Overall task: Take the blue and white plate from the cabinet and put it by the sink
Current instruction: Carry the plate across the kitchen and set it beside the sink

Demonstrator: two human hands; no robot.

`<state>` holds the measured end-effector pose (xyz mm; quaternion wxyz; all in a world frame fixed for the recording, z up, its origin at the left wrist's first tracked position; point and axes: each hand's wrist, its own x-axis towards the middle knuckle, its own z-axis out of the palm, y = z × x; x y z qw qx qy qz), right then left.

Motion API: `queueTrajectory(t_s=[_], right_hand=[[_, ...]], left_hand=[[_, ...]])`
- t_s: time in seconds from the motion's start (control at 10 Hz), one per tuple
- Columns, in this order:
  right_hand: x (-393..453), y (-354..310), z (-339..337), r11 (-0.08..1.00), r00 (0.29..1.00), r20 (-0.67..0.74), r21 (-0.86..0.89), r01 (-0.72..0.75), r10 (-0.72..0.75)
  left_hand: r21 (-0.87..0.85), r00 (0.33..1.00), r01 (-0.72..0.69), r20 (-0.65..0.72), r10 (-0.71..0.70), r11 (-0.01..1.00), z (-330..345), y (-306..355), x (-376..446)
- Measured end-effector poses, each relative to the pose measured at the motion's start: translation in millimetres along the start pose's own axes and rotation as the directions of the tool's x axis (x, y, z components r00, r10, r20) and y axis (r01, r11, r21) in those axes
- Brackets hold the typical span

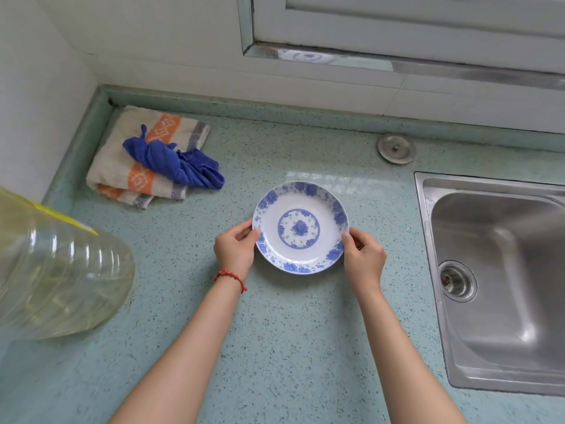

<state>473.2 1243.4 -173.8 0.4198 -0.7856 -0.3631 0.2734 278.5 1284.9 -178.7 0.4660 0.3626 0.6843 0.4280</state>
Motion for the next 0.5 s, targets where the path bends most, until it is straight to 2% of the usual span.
queueTrajectory(t_s=[0.3, 0.4, 0.5], right_hand=[[13.8, -11.5, 4.1, 1.0, 1.0, 0.017, -0.019, -0.008, 0.008], [10.1, -11.5, -0.2, 1.0, 0.999, 0.049, -0.02, -0.016, 0.017], [-2.4, -14.4, -9.5, 0.999, 0.999, 0.038, -0.041, -0.014, 0.016]], left_hand=[[0.01, 1.0, 0.014, 0.012, -0.014, 1.0, 7.8, 11.4, 12.4], [0.089, 1.0, -0.026, -0.01, 0.027, 0.996, 3.3, 10.7, 10.3], [0.146, 0.99, -0.135, -0.006, 0.137, 0.98, -9.2, 14.2, -2.6]])
